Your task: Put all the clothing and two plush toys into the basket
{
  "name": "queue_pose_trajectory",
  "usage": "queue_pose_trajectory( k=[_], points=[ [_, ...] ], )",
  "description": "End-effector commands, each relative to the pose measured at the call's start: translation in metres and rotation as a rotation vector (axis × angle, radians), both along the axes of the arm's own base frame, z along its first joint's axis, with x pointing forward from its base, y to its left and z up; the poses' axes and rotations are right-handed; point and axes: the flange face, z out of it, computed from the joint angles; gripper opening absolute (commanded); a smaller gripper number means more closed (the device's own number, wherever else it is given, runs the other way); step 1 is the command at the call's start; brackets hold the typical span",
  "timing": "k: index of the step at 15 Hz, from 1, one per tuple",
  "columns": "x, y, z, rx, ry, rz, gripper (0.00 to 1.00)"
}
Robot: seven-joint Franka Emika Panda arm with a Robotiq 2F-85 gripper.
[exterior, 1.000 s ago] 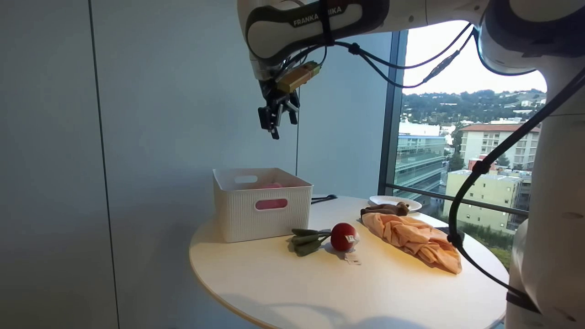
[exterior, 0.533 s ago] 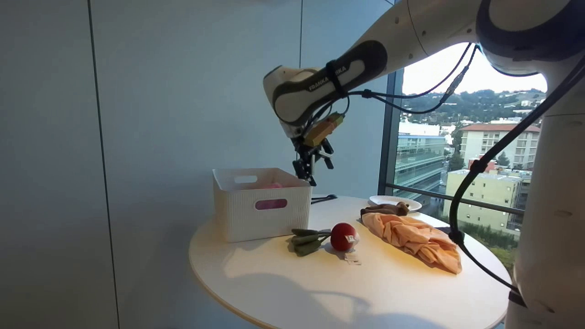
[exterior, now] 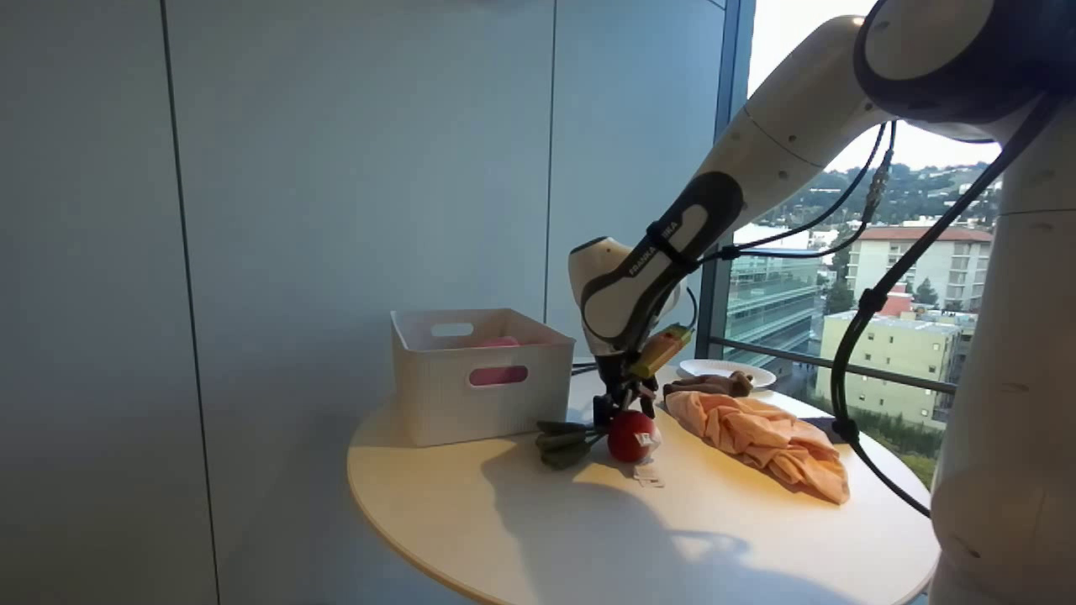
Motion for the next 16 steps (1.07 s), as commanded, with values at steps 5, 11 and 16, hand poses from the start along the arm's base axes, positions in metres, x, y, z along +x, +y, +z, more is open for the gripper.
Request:
queue_pose_trajectory(
  k=[5, 11, 16],
  points=[
    [-0.006, -0.001, -0.01, 0.035, 0.003, 0.043, 1.0],
    [-0.051, 0.003, 0.032, 0.044, -0.072, 0.094, 1.0],
    [-0.103, -0.002, 0.046, 0.101, -0.001, 0.331, 1.0]
  ],
)
